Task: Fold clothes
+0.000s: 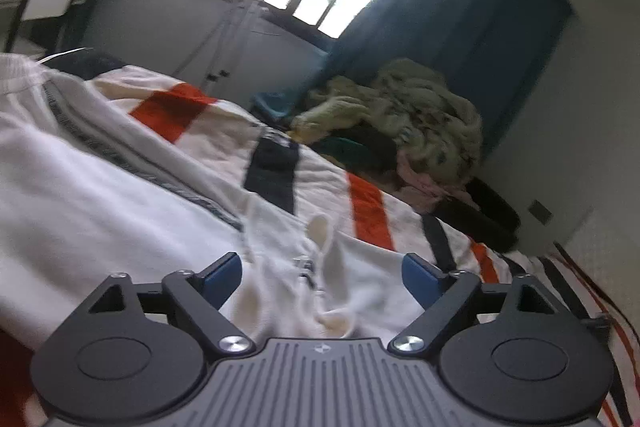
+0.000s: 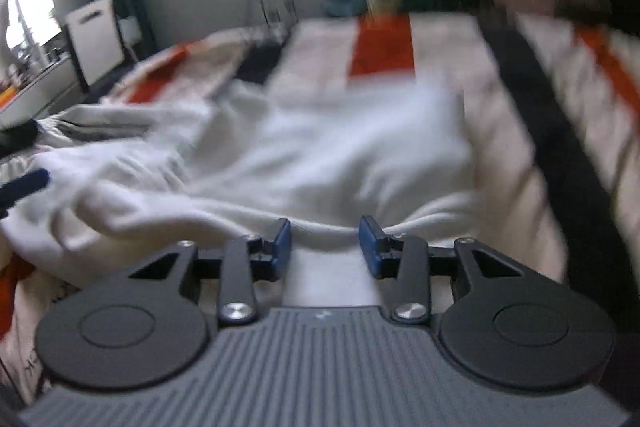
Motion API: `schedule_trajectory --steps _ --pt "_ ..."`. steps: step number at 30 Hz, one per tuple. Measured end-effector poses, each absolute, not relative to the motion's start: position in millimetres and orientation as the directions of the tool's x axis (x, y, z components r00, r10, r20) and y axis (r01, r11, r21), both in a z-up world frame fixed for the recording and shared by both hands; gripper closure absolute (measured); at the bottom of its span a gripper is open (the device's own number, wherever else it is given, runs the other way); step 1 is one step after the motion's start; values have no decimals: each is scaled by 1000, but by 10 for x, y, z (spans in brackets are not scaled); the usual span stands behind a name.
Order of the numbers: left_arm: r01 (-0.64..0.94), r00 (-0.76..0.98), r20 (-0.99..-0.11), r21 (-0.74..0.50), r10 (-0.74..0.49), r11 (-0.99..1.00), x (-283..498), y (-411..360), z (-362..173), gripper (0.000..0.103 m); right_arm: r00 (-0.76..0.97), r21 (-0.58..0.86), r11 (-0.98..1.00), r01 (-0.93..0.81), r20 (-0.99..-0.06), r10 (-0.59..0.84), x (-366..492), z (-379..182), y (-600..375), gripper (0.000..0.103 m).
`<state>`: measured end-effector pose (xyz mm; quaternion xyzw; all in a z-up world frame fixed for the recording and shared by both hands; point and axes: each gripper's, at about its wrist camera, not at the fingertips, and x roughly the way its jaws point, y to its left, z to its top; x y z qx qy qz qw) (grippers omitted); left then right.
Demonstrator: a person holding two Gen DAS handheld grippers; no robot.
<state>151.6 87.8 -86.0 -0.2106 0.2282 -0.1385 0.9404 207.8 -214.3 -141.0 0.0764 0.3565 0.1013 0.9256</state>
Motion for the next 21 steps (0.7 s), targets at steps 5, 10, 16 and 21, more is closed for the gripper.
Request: schedule_trajectory --steps 5,10,16,21 --pt "237 822 -379 -452 -425 860 1461 688 -913 36 736 267 958 -101 -628 253 2062 -1384 -2183 62" --pt "233 808 -406 -445 -427 865 1457 586 -1008 38 782 341 938 -56 -570 254 2053 -1169 -2275 49" --pt "196 807 -439 -433 -395 880 1548 551 -1116 34 783 384 917 -107 -536 315 2582 -854 -2069 39" --pt "212 785 -474 -400 -399 892 1615 484 -1228 38 731 465 881 -87 -571 373 3189 -1027 -1841 39"
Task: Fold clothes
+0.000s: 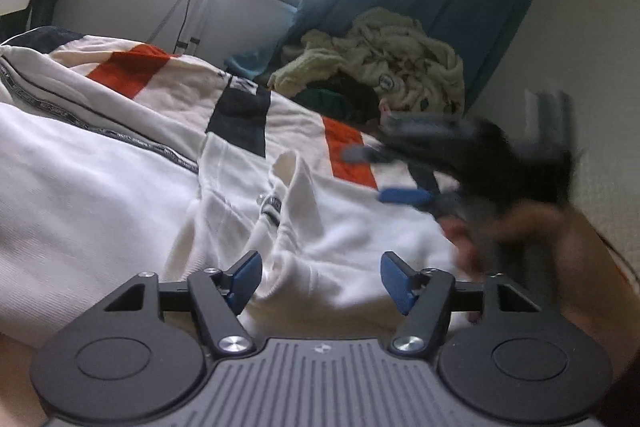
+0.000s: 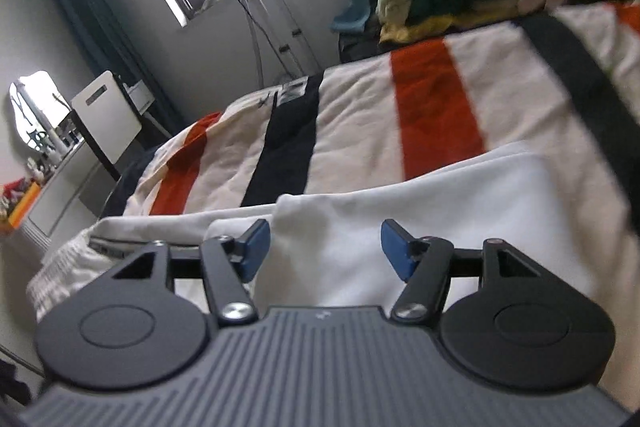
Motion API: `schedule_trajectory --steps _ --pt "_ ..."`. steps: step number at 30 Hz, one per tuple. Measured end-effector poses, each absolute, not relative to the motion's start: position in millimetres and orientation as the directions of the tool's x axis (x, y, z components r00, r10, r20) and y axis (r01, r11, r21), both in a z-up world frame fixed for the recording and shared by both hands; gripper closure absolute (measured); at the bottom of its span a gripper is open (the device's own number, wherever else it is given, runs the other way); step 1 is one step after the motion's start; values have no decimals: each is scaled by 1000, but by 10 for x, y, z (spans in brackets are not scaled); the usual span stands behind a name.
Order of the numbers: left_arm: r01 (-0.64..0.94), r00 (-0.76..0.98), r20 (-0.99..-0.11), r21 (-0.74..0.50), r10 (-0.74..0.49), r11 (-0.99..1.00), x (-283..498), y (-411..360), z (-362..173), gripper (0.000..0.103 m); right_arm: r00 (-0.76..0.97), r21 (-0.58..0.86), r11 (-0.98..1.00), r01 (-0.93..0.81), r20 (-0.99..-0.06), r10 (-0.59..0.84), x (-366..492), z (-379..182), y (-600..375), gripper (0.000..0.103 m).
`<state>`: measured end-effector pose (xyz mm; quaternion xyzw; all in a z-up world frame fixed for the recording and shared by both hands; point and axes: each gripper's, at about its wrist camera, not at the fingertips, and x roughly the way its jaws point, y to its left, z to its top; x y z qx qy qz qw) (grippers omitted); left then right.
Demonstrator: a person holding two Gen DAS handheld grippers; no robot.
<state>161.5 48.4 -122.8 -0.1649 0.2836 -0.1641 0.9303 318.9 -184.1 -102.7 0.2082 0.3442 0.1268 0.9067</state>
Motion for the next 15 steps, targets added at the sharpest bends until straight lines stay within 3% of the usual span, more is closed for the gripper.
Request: schedule_trajectory --steps 3,5,11,13,15 --pt "212 784 -484 -381 -389 900 1646 452 -1282 40 706 493 865 -91 -580 405 3414 -1173 -1726 38" --pt "205 782 -492 -377 -382 903 1675 440 -1319 42 703 481 869 -111 -580 411 3484 -1233 -1654 25" --pt "194 788 -490 -376 -373 906 1728 439 -1347 49 700 476 866 -151 -568 434 3565 -1306 -1565 27" --pt "194 786 -492 -376 -373 906 1735 438 -1356 57 707 466 872 -149 -566 424 3604 -1323 -1536 26" --pt "187 784 -503 -368 -364 911 1746 437 -1374 65 706 461 872 -167 -562 432 3656 -1336 -1495 33"
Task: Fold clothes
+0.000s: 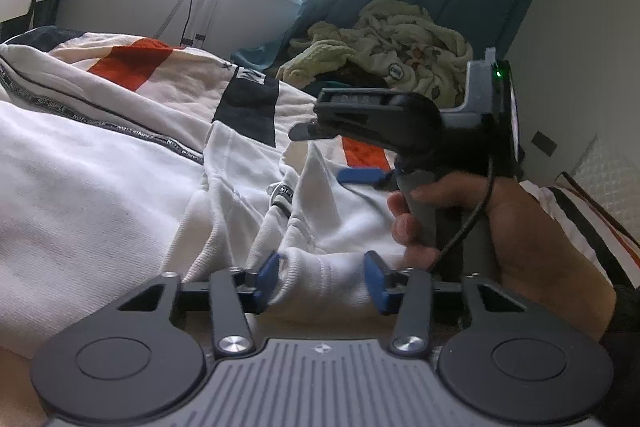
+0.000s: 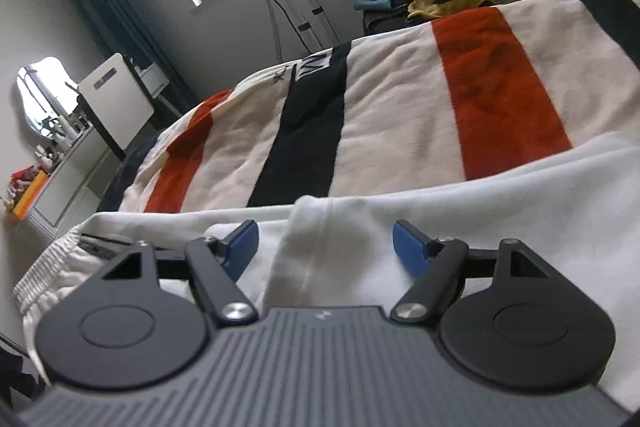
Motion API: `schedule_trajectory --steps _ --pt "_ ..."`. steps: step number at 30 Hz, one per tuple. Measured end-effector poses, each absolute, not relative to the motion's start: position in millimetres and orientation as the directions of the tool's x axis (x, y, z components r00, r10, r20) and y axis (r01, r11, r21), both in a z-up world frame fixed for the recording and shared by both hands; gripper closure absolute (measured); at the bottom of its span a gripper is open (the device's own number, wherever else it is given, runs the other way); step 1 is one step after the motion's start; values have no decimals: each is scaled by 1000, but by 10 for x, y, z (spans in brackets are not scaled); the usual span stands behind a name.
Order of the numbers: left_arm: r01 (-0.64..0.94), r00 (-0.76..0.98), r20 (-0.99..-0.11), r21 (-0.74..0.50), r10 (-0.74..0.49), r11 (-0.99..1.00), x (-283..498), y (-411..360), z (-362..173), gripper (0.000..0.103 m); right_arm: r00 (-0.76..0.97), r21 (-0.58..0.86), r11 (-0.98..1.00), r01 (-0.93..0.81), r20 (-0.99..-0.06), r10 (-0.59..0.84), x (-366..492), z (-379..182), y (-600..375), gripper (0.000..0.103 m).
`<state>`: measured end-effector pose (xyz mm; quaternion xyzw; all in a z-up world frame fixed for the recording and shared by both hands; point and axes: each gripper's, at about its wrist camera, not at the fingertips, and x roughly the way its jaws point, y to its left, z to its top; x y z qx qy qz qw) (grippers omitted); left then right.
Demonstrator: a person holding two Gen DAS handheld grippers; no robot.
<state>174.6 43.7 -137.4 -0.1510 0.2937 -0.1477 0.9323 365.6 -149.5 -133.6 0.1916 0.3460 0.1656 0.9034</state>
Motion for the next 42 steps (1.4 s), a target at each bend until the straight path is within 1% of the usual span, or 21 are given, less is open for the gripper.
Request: schedule_trajectory --steps 1,2,4,5,6,7,8,9,11,13,17,20,23,25,27,29,31,33,37,39,42 --pt "181 782 -512 -360 -356 915 1752 435 -1382 72 700 432 884 -179 -575 423 3677 -1339 -1438 46" --pt "177 779 -519 -354 -351 918 1755 433 -1389 74 694 395 898 -192 -592 409 3696 -1342 -1371 67" --pt "177 776 -521 -362 -355 916 1735 446 -1379 78 687 331 919 -214 -617 383 3721 -1349 -1255 84" --pt "178 777 -515 -371 -362 911 1711 459 -1356 79 692 312 922 -232 -613 381 3711 -1344 -1214 91" --pt "181 778 -510 -376 -366 909 1685 466 -1331 81 702 290 921 -259 -599 386 3685 -1307 -1179 91" --pt "187 779 -507 -376 -370 908 1651 466 -1306 88 712 267 919 -289 -582 393 3655 -1263 -1145 91" --pt "192 778 -505 -376 -374 907 1615 465 -1279 91 722 243 917 -317 -565 400 3625 -1218 -1111 92" --pt "194 780 -501 -379 -376 905 1563 467 -1252 98 729 231 912 -338 -548 410 3600 -1166 -1089 92" --pt "177 791 -496 -374 -358 910 1445 467 -1210 98 730 243 895 -373 -518 445 3570 -1069 -1058 92" --pt "153 796 -508 -356 -329 922 1408 478 -1219 98 709 254 876 -410 -515 481 3560 -1060 -983 92" --pt "99 779 -561 -331 -280 939 1476 517 -1316 98 685 226 898 -379 -584 436 3655 -1403 -822 92" --pt "112 782 -563 -293 -266 949 1492 485 -1317 97 675 282 893 -350 -585 449 3705 -1538 -876 91" --pt "149 796 -546 -238 -259 960 1467 415 -1240 85 685 303 896 -326 -577 445 3689 -1444 -932 90" --pt "168 808 -528 -221 -262 961 1440 391 -1186 62 691 323 897 -301 -575 439 3653 -1345 -993 89" --pt "174 817 -514 -215 -263 961 1414 389 -1134 50 702 330 898 -290 -565 434 3585 -1203 -1073 88" --pt "194 826 -489 -221 -281 956 1353 377 -1066 44 725 321 905 -278 -548 417 3491 -1005 -1185 88" --pt "199 854 -443 -209 -274 957 1237 358 -948 32 756 316 914 -255 -525 392 3376 -767 -1327 88" --pt "189 885 -390 -193 -252 963 1099 362 -807 24 784 321 917 -235 -496 374 3223 -505 -1475 88" --pt "193 910 -325 -216 -257 957 835 415 -532 20 832 294 931 -217 -443 334 2752 -69 -1748 88" --pt "181 916 -317 -223 -247 958 676 410 -361 20 841 287 936 -203 -438 317 2478 45 -1879 88" --pt "184 929 -277 -229 -245 956 426 380 -168 13 855 273 943 -188 -426 294 2034 128 -2047 88"
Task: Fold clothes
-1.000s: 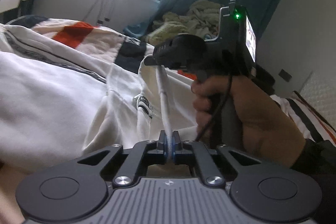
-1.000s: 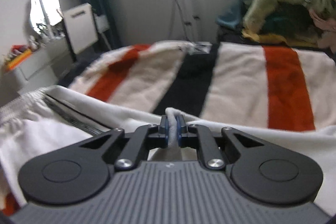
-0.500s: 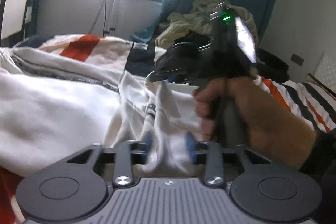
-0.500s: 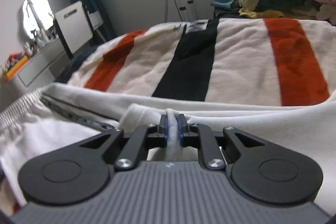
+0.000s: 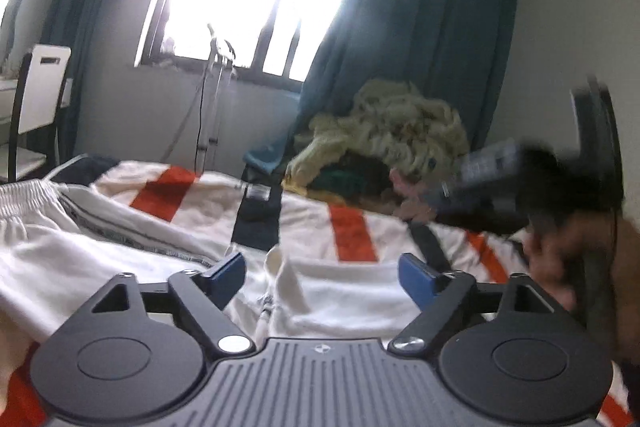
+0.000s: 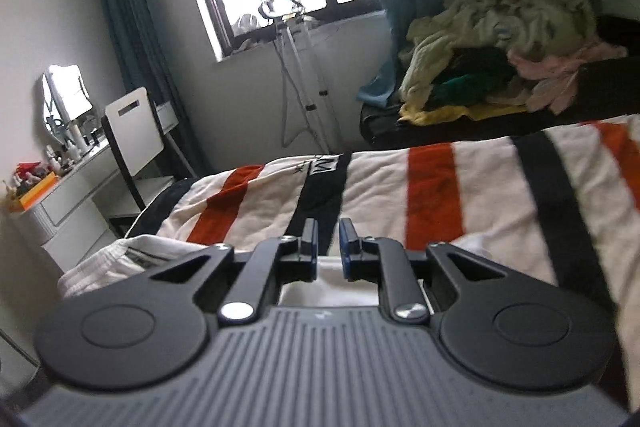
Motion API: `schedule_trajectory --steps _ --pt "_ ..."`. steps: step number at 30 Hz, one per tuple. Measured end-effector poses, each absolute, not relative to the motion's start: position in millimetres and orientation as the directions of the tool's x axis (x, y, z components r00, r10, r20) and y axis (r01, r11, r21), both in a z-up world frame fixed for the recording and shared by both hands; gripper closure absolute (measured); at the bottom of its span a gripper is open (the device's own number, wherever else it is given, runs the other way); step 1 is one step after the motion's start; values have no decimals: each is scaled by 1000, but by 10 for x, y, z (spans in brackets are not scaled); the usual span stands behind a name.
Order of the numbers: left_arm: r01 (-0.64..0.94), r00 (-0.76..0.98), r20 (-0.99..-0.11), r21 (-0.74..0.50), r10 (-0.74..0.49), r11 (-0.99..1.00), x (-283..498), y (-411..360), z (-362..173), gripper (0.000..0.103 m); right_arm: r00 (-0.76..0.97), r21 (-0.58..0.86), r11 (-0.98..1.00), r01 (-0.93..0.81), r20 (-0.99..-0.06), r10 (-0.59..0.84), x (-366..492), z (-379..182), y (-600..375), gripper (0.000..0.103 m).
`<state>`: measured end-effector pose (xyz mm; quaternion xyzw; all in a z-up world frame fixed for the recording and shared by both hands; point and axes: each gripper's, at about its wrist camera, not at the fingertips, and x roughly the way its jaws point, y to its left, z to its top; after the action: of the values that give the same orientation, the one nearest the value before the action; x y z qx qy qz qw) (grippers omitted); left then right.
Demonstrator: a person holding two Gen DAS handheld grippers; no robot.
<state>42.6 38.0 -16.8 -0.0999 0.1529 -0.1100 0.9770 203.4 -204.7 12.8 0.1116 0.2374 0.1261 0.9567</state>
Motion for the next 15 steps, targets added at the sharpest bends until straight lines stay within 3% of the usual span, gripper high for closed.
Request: schedule_trajectory --steps 4,6,7,8,15 --pt "207 936 -249 -190 -251 960 115 250 -43 7 860 276 944 -181 -421 288 1463 46 -2230 88" --pt "210 935 -249 -180 -252 961 64 201 -62 7 868 246 952 -183 -413 274 1208 -19 -2260 58" --pt "211 935 -252 -176 -251 962 47 181 -80 7 877 238 953 -188 -397 272 1092 -61 -2268 16" --pt "208 934 -258 -168 -247 964 33 165 -102 7 885 234 953 -194 -377 273 974 -109 -2280 0" --pt "174 935 -284 -155 -213 972 49 206 -229 0 895 249 950 -190 -354 272 708 -296 -2309 0"
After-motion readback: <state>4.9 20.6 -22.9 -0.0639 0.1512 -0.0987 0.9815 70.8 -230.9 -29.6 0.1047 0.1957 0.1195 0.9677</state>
